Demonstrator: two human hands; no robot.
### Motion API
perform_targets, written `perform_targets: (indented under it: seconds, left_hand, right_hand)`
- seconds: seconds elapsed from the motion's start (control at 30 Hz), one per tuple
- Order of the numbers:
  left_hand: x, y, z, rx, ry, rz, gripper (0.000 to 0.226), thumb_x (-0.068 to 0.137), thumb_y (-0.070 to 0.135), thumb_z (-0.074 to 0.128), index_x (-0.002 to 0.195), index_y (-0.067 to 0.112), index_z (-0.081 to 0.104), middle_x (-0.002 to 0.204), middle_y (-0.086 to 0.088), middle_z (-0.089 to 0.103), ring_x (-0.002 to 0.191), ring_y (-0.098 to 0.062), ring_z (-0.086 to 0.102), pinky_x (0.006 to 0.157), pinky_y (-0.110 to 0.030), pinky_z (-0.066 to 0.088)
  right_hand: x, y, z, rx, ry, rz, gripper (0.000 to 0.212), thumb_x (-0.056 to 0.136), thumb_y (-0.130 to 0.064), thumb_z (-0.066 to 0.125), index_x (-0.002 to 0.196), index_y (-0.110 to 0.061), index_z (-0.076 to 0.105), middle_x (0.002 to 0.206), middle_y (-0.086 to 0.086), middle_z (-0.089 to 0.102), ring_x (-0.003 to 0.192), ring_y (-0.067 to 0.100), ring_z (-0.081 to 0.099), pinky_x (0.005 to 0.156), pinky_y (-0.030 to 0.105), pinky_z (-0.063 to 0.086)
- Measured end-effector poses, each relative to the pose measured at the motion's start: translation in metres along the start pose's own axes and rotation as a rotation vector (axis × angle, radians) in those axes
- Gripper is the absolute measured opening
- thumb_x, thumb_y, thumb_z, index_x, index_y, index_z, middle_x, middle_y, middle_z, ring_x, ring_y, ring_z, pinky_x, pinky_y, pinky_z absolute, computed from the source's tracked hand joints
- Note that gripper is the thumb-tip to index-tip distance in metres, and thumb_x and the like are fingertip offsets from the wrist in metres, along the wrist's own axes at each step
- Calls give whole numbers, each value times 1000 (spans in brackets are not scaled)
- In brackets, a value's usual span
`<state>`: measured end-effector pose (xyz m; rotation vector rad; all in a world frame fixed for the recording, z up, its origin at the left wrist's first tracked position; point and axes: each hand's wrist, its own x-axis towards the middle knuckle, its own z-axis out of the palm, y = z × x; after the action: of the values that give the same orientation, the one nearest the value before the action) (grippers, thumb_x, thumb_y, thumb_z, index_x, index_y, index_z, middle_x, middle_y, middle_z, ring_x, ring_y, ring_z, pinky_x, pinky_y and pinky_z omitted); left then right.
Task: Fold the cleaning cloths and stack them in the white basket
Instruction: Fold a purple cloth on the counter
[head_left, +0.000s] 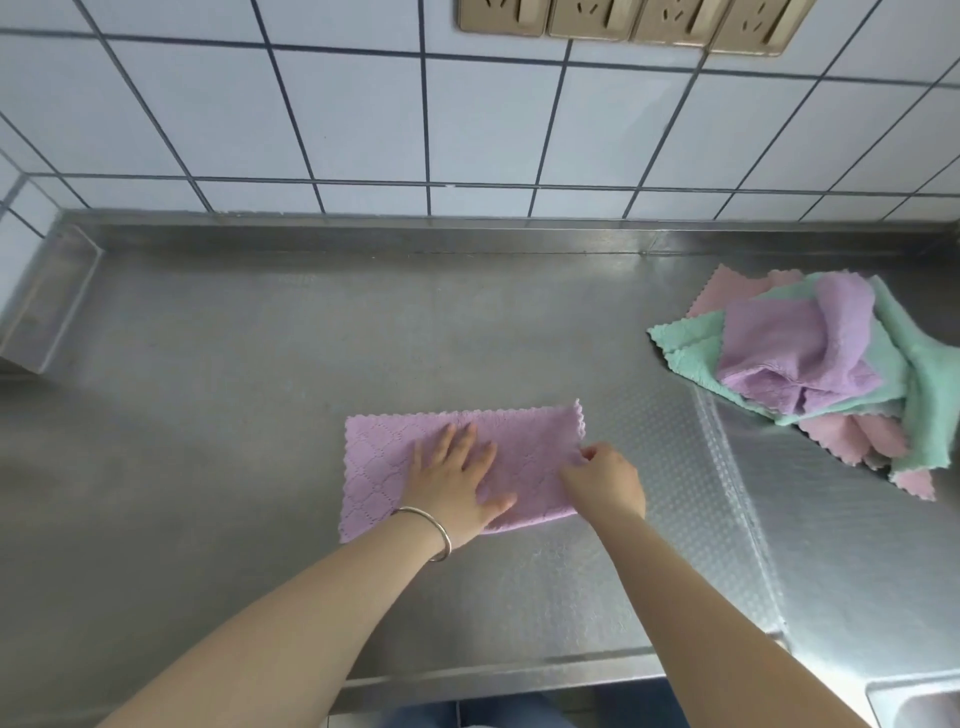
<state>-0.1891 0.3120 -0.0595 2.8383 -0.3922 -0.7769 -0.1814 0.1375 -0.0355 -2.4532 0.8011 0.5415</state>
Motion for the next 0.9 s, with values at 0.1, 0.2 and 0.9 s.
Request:
perform_targets:
  seconds: [0.1,0.2,0.9]
  left_hand:
    - [-1,11,-24,-448,243,-41,56,93,48,41,142,22,35,151,4,31,141,-17,24,115,-37,23]
    - [-4,20,-54,-966,266,-238,39,91,40,51,122,19,59,125,-1,61,119,-19,53,99,-28,39]
    - [-39,-83,-14,-926,405,-596,31,93,25,50,66,10,47,55,-3,40,66,-24,36,59,-30,29]
  right_hand:
    - [-23,-20,-1,23,176,-233,21,83,-19,53,103,-13,54,98,7,63,90,31,59,69,31,40]
    - [-43,-39,13,30,347,-511,14,76,-13,60,90,-13,60,86,5,63,74,33,61,57,29,36]
    - [-56,-26,87,-521,133,-965,91,32,-7,81,120,-10,63,128,6,60,113,21,61,82,35,54]
